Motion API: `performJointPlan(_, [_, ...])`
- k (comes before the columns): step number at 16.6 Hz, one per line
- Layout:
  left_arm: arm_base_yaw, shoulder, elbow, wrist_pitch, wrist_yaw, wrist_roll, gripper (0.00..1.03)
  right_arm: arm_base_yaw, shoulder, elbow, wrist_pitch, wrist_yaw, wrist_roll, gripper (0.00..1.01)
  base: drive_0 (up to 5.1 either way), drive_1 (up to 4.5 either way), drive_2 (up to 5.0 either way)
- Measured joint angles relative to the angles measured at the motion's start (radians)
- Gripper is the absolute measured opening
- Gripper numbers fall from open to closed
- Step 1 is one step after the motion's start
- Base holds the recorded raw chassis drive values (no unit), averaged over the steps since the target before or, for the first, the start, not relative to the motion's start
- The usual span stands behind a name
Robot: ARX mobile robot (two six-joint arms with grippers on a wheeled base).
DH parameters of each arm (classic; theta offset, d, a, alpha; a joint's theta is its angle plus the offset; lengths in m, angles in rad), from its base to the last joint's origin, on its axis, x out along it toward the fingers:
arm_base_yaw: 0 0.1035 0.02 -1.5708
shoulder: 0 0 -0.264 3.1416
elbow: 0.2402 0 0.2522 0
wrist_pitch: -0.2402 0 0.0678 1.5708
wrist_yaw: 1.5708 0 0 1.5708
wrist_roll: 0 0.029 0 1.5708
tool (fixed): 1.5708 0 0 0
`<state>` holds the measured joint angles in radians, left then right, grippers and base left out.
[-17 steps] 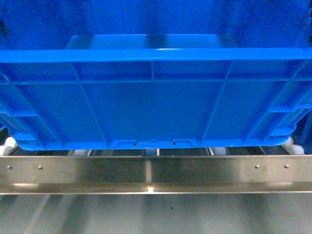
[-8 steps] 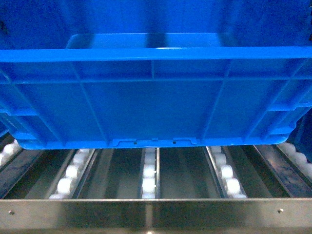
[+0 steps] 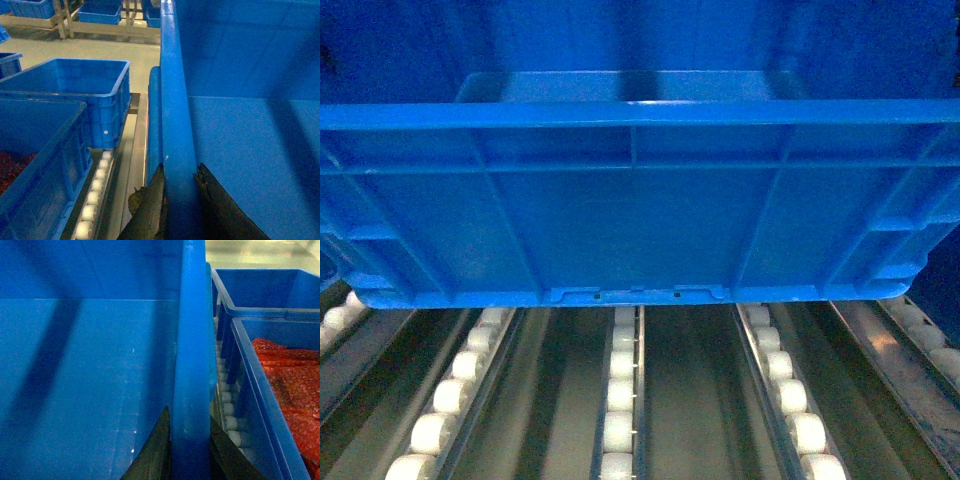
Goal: Place box next to blue box on left shelf
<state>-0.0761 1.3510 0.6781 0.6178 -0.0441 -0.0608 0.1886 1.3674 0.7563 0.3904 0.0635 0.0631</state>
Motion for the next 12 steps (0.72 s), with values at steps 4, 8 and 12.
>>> performJointPlan(4, [0.0, 0.0, 0.0, 0.0, 0.0, 0.0, 0.09, 0.0, 0.0, 0.0, 0.0, 0.0, 0.0, 0.1, 0.0, 0.0, 0.0])
performJointPlan(8, [0.0, 0.0, 0.0, 0.0, 0.0, 0.0, 0.09, 0.0, 0.0, 0.0, 0.0, 0.0, 0.0, 0.1, 0.0, 0.0, 0.0])
performJointPlan(12, [0.0, 0.0, 0.0, 0.0, 0.0, 0.0, 0.09, 0.0, 0.0, 0.0, 0.0, 0.0, 0.0, 0.1, 0.0, 0.0, 0.0])
